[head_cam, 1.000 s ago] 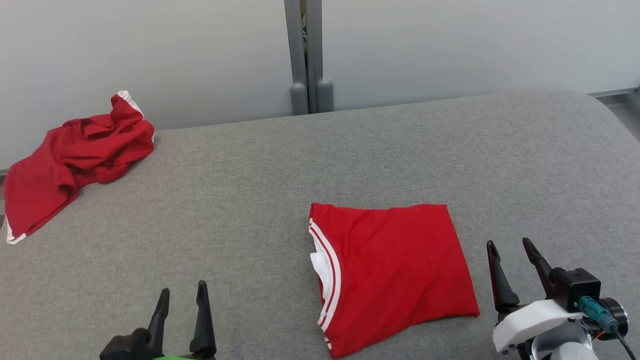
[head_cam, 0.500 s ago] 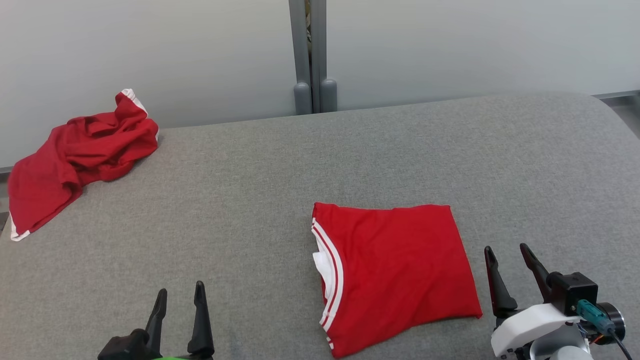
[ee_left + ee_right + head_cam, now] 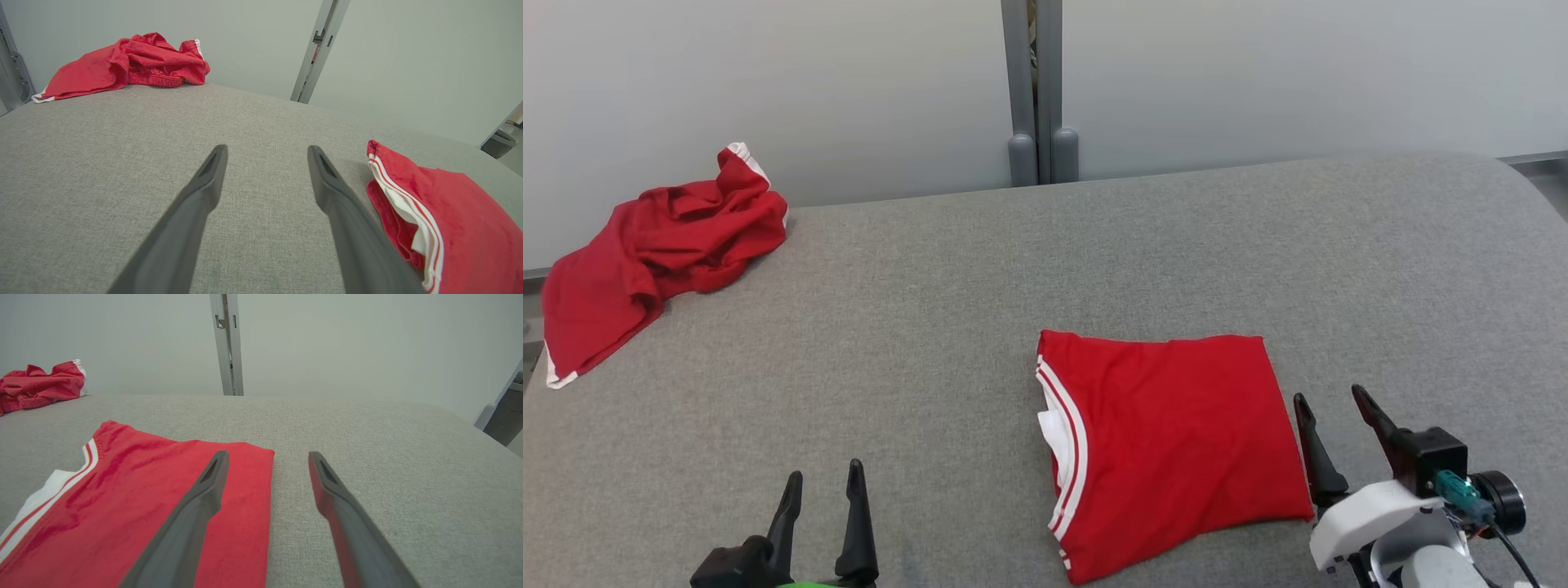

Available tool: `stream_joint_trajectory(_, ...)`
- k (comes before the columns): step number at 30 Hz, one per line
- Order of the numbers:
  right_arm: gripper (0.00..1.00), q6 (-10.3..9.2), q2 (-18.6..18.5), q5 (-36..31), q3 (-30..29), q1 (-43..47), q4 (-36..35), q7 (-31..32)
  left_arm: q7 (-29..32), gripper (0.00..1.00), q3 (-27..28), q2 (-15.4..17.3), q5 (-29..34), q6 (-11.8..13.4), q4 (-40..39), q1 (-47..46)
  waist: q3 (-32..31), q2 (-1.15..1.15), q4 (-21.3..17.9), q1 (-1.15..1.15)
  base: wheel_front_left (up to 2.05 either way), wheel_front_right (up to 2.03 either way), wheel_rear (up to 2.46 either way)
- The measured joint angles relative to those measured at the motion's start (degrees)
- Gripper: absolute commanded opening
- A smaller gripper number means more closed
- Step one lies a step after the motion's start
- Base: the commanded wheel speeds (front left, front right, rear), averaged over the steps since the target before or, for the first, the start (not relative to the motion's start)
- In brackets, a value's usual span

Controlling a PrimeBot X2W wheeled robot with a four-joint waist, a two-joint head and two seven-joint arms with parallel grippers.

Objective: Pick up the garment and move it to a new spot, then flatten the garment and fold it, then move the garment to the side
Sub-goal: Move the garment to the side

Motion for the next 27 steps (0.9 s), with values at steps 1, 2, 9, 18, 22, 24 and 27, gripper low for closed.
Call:
stream_joint_trajectory(1, 1.00, 0.00, 0.0, -0.6, 0.1, -0.7, 0.4, 0.4, 0.0, 1.00, -0.1, 0.0, 0.0, 0.0, 0.0, -0.1, 0.1, 0.00, 0.1, 0.00, 0.00, 0.00, 0.00)
stream_joint_trajectory(2, 1.00, 0.00, 0.0, -1.4, 0.1, -1.7, 0.7, 0.9, 0.0, 1.00, -0.2, 0.0, 0.0, 0.0, 0.1, -0.3, 0.1, 0.00, 0.2, 0.00, 0.00, 0.00, 0.00)
stream_joint_trajectory(9, 1.00, 0.00, 0.0, -6.7, -1.9, -7.7, 5.6, 9.5, 0.0, 1.00, -0.9, -0.1, 0.7, 0.0, 0.7, -1.4, 0.9, 0.00, 1.9, 0.00, 0.00, 0.00, 0.00)
stream_joint_trajectory(18, 1.00, 0.00, -0.7, -7.0, -3.1, -11.1, 12.5, 21.0, 0.0, 1.00, -0.9, -0.1, 1.1, 0.0, 1.4, -2.9, 2.9, 0.00, 5.4, 0.00, 0.00, 0.00, 0.00)
stream_joint_trajectory(22, 1.00, 0.00, -2.0, -5.5, -2.5, -11.3, 14.5, 24.1, 0.0, 1.00, -0.9, -0.1, 1.1, 0.0, 1.5, -3.2, 4.0, 0.00, 6.8, 0.00, 0.00, 0.00, 0.00)
stream_joint_trajectory(24, 1.00, 0.00, -2.0, -3.8, -2.2, -11.7, 15.2, 25.3, 0.0, 1.00, -0.9, -0.1, 1.1, 0.0, 1.5, -3.5, 4.6, 0.00, 7.3, 0.00, 0.00, 0.00, 0.00)
stream_joint_trajectory(27, 0.48, 0.00, -2.0, -1.5, -1.7, -12.1, 15.8, 26.3, 0.0, 1.00, -0.9, -0.1, 1.1, 0.0, 1.5, -3.6, 5.2, 0.00, 7.8, 0.00, 0.00, 0.00, 0.00)
